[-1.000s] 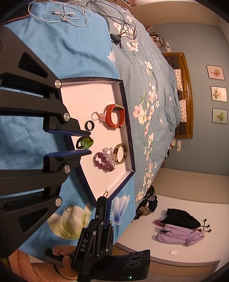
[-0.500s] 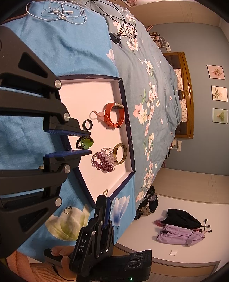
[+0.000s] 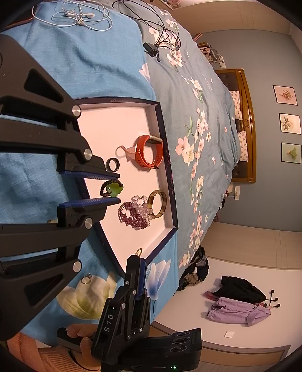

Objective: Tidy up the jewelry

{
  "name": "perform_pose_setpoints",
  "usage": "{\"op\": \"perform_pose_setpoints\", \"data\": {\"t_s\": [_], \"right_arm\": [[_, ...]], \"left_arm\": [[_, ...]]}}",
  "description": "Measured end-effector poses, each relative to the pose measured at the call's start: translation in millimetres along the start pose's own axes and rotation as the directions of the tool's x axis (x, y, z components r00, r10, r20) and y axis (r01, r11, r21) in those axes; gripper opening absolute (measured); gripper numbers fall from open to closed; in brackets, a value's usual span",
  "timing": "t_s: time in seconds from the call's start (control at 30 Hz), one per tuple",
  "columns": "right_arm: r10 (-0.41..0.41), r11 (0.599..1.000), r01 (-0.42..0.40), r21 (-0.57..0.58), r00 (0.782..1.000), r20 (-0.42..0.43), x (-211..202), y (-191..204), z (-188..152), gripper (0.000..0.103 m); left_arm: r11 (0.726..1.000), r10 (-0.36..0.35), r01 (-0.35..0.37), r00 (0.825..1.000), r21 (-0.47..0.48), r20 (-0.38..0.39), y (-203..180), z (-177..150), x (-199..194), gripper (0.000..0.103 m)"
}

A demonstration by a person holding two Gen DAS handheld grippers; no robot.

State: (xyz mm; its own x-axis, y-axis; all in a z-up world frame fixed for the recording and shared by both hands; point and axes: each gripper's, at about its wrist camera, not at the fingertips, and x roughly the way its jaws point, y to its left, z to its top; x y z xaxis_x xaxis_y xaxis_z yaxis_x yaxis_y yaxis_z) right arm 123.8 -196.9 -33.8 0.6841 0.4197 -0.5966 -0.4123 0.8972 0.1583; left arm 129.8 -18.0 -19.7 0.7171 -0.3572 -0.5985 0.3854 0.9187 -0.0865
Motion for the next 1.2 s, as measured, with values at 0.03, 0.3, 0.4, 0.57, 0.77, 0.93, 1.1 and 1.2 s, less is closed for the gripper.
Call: {"op": "perform_pose_setpoints", "data": {"t_s": [0.03, 0.3, 0.4, 0.57, 0.77, 0.93, 1.1, 1.2], "right_arm": [[0.0, 1.0, 0.0, 0.0, 1.0, 0.0, -0.2, 0.3, 0.1, 0.01], [0.001, 1.0, -0.001, 0.009, 1.0, -0.011, 5.1, -3.0, 4.2, 0.01], [0.004, 1.0, -0.004, 0.014, 1.0, -0.016, 8.0, -4.9, 6.2, 0.01], [0.002, 1.0, -0.002, 0.018, 1.0, -0.019, 10.6, -6.7, 7.2, 0.01], [-0.001, 0.999, 0.002, 0.035, 0.999, -0.036, 22.5, -14.3, 9.9, 0.01], [-0.006, 0.999, 0.008, 0.037, 0.999, -0.049, 28.2, -15.7, 13.1, 0.01], [-0.013, 0.999, 0.015, 0.032, 0.998, -0.058, 30.5, -15.9, 14.3, 0.01], [-0.016, 0.999, 0.018, 0.031, 0.998, -0.063, 33.4, -17.0, 15.9, 0.01]], "left_arm": [[1.0, 0.001, -0.001, 1.0, -0.001, 0.0, -0.1, 0.5, 0.3, 0.015], [1.0, 0.005, -0.005, 1.0, -0.008, -0.008, 4.4, 2.8, 11.3, 0.015], [1.0, 0.01, -0.01, 1.0, -0.006, -0.01, 5.2, 2.0, 12.0, 0.015], [1.0, 0.012, -0.012, 1.0, -0.008, -0.013, 7.4, 3.2, 16.2, 0.015], [1.0, 0.013, -0.014, 1.0, -0.015, -0.024, 10.5, 6.6, 23.2, 0.015], [1.0, 0.017, -0.017, 0.999, -0.015, -0.035, 11.6, 9.0, 28.4, 0.015], [1.0, 0.018, -0.019, 0.999, -0.016, -0.04, 12.5, 10.8, 33.4, 0.015], [1.0, 0.018, -0.019, 0.999, -0.015, -0.043, 12.7, 10.8, 35.0, 0.015]]}}
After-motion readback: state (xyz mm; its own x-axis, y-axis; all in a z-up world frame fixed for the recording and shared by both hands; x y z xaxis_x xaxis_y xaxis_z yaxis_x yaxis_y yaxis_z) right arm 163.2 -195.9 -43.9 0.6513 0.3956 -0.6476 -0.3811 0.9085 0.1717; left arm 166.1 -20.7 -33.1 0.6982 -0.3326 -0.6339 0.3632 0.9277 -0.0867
